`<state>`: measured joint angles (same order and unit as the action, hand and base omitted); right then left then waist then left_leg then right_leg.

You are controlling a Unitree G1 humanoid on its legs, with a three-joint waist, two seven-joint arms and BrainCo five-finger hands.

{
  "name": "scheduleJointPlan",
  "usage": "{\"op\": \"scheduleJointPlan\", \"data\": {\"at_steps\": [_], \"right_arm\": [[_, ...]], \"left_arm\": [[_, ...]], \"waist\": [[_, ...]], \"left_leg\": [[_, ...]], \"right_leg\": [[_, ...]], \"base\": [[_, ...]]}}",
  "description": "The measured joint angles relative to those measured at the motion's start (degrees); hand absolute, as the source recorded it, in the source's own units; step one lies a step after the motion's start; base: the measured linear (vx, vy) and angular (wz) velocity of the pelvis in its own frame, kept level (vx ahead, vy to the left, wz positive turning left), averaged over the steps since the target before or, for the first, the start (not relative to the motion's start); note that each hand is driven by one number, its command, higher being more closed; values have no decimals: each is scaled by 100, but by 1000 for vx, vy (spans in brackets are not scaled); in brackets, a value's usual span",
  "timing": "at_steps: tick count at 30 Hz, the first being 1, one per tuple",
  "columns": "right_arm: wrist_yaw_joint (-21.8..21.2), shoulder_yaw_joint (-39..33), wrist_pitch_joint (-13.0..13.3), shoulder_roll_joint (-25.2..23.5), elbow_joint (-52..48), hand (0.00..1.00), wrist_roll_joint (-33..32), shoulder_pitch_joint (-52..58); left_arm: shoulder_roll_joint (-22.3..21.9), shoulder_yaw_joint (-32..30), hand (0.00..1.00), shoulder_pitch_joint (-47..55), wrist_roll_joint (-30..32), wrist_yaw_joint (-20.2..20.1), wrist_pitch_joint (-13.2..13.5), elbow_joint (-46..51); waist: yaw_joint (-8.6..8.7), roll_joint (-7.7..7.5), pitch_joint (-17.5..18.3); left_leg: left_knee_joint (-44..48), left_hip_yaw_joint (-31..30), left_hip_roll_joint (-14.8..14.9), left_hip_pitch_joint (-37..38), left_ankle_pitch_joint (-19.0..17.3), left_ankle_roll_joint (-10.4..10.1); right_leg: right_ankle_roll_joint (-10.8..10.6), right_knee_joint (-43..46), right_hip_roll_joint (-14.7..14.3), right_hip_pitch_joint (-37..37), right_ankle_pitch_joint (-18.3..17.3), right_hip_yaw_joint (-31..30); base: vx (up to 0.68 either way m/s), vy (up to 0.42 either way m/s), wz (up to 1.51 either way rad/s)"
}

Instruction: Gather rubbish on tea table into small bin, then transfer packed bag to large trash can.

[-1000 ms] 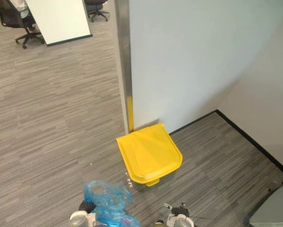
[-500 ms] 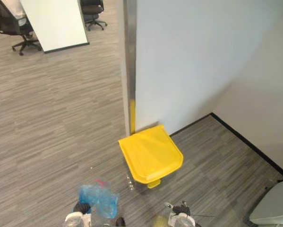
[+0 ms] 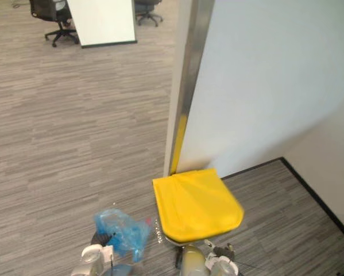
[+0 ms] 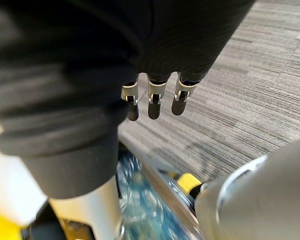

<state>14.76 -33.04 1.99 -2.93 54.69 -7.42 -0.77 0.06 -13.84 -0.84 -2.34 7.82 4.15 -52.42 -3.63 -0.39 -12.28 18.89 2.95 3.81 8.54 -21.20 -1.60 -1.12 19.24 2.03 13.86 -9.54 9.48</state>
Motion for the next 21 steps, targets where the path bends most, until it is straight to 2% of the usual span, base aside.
{"op": "scheduleJointPlan", "data": {"at_steps": [4,8,14,16,21], "right_arm": [[182,-68,-27,41,-2,0,-95,-31],[185,-6,-28,-23,-2,0,-273,69],[-65,1106,-3,-102,-256,0,-370,9],[-128,1570,-3,-79,-280,0,-144,-285],[-125,2057,35,-22,-545,0,32,-929]], "left_arm": [[-145,-67,100,-64,-31,121,6,15],[-328,36,100,-28,-74,198,16,239],[-162,568,100,165,-181,196,3,394],[-89,806,100,134,-181,194,4,481],[-78,1012,100,117,-182,197,5,585]], "waist": [[35,17,52],[38,76,175],[-2,75,424],[1,97,429],[-16,96,424]], "left_leg": [[-226,227,181,103,33,-66],[-634,263,207,182,57,-106],[-910,10,198,-58,229,-211],[-1053,-114,215,-128,395,-281],[-1248,-198,188,-209,700,-382]], "right_leg": [[38,-124,-214,7,21,-48],[60,-200,-222,48,60,13],[36,-364,-177,252,153,158],[38,-382,-147,316,153,274],[71,-522,-110,324,176,384]], "base": [[106,-80,-23],[-24,-16,5],[-21,-33,15],[45,-67,28],[24,-50,20]]}}
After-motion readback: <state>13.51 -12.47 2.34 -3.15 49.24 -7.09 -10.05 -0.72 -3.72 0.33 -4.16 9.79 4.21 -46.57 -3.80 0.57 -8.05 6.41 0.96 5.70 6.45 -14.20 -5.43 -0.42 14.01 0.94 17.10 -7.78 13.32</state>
